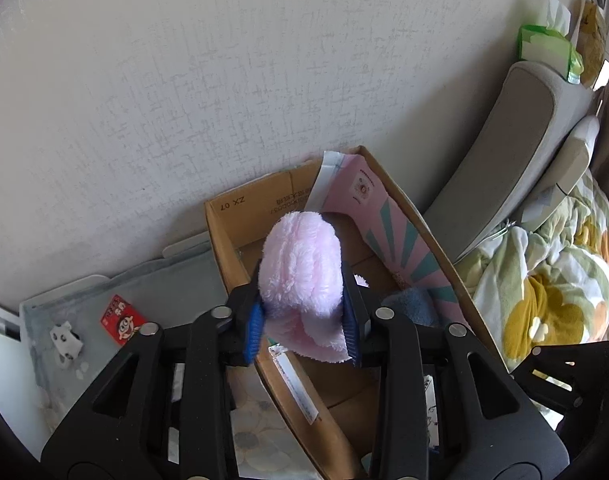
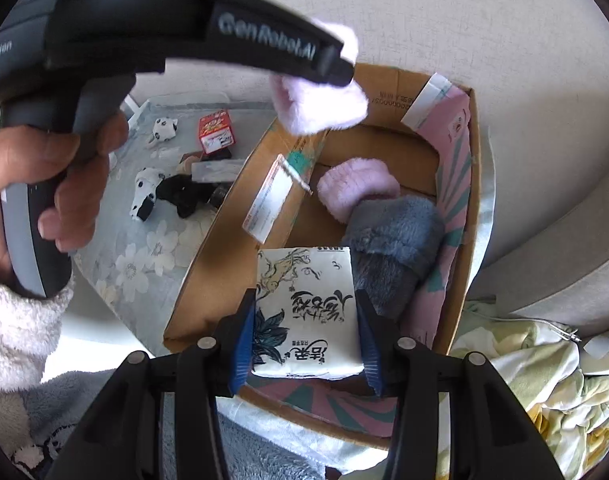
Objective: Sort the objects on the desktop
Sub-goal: 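Carry the pink slipper and printed box into the cardboard box and release, then move both tools back over the tray toward the white slipper and red carton, then grasp the white dalmatian slipper with the left tool while the right tool grasps the red carton, then carry the white slipper and red carton into the cardboard box and release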
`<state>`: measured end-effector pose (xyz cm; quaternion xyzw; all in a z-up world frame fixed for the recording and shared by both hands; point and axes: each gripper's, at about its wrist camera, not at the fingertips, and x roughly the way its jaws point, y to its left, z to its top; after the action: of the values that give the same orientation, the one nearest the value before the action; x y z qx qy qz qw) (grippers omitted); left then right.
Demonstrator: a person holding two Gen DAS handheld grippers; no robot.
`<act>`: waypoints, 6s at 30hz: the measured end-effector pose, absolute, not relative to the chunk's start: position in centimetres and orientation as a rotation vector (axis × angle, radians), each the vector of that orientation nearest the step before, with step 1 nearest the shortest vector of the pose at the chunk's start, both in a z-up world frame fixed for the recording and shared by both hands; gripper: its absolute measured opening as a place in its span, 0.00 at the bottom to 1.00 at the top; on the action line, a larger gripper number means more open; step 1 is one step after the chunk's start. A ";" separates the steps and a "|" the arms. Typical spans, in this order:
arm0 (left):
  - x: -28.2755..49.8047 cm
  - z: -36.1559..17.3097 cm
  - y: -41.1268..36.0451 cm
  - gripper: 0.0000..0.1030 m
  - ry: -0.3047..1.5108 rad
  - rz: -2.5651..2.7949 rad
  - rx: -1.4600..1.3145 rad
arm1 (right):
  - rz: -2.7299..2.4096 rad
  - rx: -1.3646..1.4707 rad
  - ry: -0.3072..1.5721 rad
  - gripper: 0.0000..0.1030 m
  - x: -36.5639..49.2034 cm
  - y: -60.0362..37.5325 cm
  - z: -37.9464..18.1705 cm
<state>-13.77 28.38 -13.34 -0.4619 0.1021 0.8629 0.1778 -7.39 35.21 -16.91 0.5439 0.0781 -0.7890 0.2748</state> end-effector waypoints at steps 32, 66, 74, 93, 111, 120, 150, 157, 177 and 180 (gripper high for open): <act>-11.8 -9.3 16.9 1.00 0.102 2.568 -1.284 | -2.222 1.498 0.220 0.99 -8.2 33.2 -15.9; -10.2 -9.8 -10.6 1.00 -0.088 2.785 -1.393 | -2.338 1.409 0.277 0.99 -9.7 21.0 -11.4; -12.5 -14.5 -12.0 1.00 -0.071 2.659 -1.491 | -2.237 1.373 0.454 0.99 -12.4 15.5 -13.5; -20.9 -25.7 -10.3 0.97 0.193 2.413 -1.505 | -1.956 1.499 0.541 0.97 -20.9 7.1 -25.2; -20.5 -24.2 -9.5 0.43 0.159 2.399 -1.498 | -1.940 1.516 0.585 0.48 -20.0 6.4 -24.4; -18.6 -18.7 -9.0 0.41 0.117 2.422 -1.464 | -1.938 1.514 0.587 0.48 -17.2 7.3 -19.8; -14.1 -7.0 7.0 0.41 0.214 2.370 -1.198 | -2.031 1.423 0.492 0.48 -13.7 23.2 -9.1; -13.7 -6.2 12.0 0.41 0.256 2.310 -1.173 | -2.058 1.449 0.492 0.48 -12.6 27.3 -9.7; -14.8 -10.5 25.0 0.41 0.359 2.185 -1.227 | -2.000 1.540 0.413 0.48 -10.7 33.4 -14.5; -14.8 -11.2 25.8 0.41 0.374 2.176 -1.246 | -1.986 1.542 0.406 0.48 -10.6 33.8 -15.1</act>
<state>-14.84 25.79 -11.20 -0.4690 0.1409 0.8192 0.2984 -10.58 33.77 -15.09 0.5788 0.1525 -0.7457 0.2929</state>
